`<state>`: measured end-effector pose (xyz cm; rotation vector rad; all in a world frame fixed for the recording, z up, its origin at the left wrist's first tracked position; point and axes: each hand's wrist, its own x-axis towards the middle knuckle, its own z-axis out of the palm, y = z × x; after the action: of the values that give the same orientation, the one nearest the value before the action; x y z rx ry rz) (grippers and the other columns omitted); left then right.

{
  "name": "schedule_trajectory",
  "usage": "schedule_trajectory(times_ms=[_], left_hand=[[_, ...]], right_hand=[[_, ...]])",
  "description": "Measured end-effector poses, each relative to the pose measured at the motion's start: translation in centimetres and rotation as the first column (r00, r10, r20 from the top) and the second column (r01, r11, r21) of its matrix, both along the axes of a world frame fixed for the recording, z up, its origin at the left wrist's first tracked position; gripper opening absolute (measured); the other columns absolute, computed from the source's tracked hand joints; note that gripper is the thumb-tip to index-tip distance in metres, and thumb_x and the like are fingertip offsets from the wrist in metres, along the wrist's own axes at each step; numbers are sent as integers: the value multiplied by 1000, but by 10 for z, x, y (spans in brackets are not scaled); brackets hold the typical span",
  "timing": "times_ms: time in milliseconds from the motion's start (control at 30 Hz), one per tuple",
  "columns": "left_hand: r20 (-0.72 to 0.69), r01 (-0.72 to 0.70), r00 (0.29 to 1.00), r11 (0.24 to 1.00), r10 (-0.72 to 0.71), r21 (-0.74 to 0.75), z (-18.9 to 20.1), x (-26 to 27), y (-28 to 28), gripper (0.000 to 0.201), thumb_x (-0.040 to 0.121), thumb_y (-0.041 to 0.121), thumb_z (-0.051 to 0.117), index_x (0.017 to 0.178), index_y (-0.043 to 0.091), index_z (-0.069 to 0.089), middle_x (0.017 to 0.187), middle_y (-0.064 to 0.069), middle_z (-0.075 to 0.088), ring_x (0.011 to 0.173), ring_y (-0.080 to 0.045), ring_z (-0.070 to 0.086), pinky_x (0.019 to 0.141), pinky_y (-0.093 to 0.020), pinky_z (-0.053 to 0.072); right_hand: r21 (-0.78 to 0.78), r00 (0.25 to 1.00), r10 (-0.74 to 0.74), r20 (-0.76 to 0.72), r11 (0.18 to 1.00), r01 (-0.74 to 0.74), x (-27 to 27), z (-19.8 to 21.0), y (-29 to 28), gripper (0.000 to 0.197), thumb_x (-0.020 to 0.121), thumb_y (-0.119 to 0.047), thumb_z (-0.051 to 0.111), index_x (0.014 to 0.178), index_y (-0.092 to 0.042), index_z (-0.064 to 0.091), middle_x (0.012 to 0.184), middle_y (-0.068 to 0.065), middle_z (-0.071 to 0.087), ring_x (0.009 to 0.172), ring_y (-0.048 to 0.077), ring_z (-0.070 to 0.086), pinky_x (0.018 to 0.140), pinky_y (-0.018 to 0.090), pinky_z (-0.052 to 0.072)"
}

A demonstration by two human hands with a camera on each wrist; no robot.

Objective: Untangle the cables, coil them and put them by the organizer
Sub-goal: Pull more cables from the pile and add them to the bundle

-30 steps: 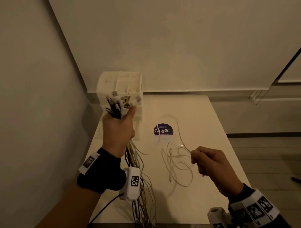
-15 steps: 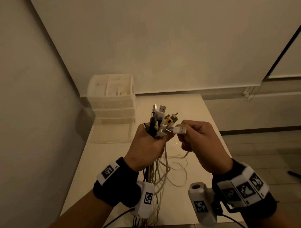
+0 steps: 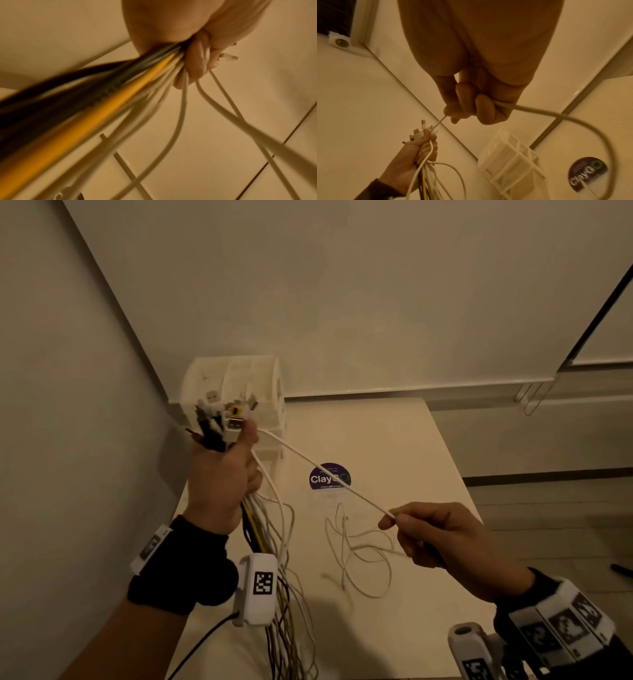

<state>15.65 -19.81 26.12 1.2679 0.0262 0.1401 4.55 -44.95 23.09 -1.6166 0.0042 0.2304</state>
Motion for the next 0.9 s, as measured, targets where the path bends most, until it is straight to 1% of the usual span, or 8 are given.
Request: schedule_trajectory(times_ms=[100,233,333,400,467,600,700,900], left_hand=[[-43,-155,987,988,155,4,-3,8,9,32,94,22,60,65,12,51,37,8,27,30,-6,19,40,-15,18],[112,-241,970,934,218,266,-5,-3,-2,28,86,21,71,62,22,57,40,12,48,33,-5,39,43,-24,34],[188,56,973,924,-136,377,-4,-27,-30,19,81,2,72,77,20,69,57,17,67,48,4,56,50,-12,43],[143,318,895,828,-423,462,-8,-40,-47,23,80,-7,69,83,16,70,60,21,67,53,10,58,56,-4,41],[112,424,829,746,-548,513,-13,-48,-57,30,81,-6,69,76,24,64,55,23,62,51,11,54,55,-4,39],[25,357,921,869,-389,343,-21,-42,-56,34,86,-4,65,66,24,62,49,-7,45,36,-14,36,44,-22,31],[3,235,970,936,-244,262,-24,-21,-42,23,87,5,66,68,19,65,38,8,37,29,-11,24,41,-16,25],[-49,148,989,970,-141,191,-24,2,-11,32,86,6,68,56,18,66,38,5,32,28,-10,23,38,-14,23]], right_hand=[[-54,998,-27,-55,998,24,-7,-14,-3,31,85,-32,56,80,-6,72,57,8,43,50,14,32,49,28,26],[-40,991,-116,-67,993,114,-6,-20,0,33,92,-20,60,66,1,63,60,15,29,53,23,21,49,31,21],[9,989,-148,-4,989,148,4,-6,11,32,82,-24,60,57,-5,55,58,16,29,48,19,24,47,29,24],[108,987,-159,25,982,156,12,8,19,31,76,-25,60,55,-6,48,60,16,22,48,19,19,49,33,17],[227,988,-152,38,964,139,19,19,27,32,75,-23,60,56,-4,43,62,16,17,52,22,12,51,36,13],[228,993,-114,28,968,105,20,22,33,28,87,-21,54,65,-4,59,57,11,27,50,19,16,50,34,15],[189,997,-77,-2,979,76,4,10,28,29,91,-23,54,84,2,65,61,15,27,50,20,18,48,31,18],[191,988,-59,-143,978,86,-33,-16,17,47,75,-40,65,92,3,67,64,13,30,55,24,13,52,35,13]])
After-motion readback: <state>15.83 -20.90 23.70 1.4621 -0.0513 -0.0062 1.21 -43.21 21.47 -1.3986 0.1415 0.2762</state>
